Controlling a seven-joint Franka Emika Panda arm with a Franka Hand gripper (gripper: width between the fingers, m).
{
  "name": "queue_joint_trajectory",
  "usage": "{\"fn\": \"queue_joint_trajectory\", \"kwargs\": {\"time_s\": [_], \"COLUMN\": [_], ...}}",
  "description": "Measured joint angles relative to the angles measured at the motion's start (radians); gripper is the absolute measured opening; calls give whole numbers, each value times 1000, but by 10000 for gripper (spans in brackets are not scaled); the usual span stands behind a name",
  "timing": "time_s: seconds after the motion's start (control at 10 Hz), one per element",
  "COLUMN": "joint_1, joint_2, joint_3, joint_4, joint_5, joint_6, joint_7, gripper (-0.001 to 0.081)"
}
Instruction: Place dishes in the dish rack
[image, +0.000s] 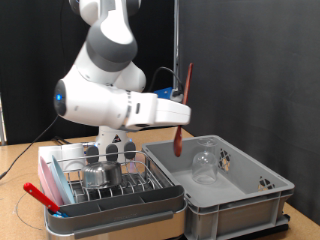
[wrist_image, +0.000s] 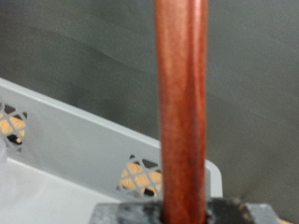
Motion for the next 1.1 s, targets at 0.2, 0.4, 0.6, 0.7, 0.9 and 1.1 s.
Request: {"fn": "queue_joint_trajectory", "kwargs": {"time_s": [0.2,0.4,0.6,0.7,0.9,1.1], "joint_1": [-26,-34,-35,-35,-31,-25], "joint_2": [10,37,85,113,164,207], "joint_3": [-26,-38,-38,-37,-33,-30], "joint_4": [31,66,110,134,171,196], "joint_5": [-29,-58,-70,-72,-86,-97], "joint_6": [-21,-27,-39,-48,-48,-41], "joint_7": [12,27,28,28,27,28], "gripper": [83,83,83,83,82,82]}}
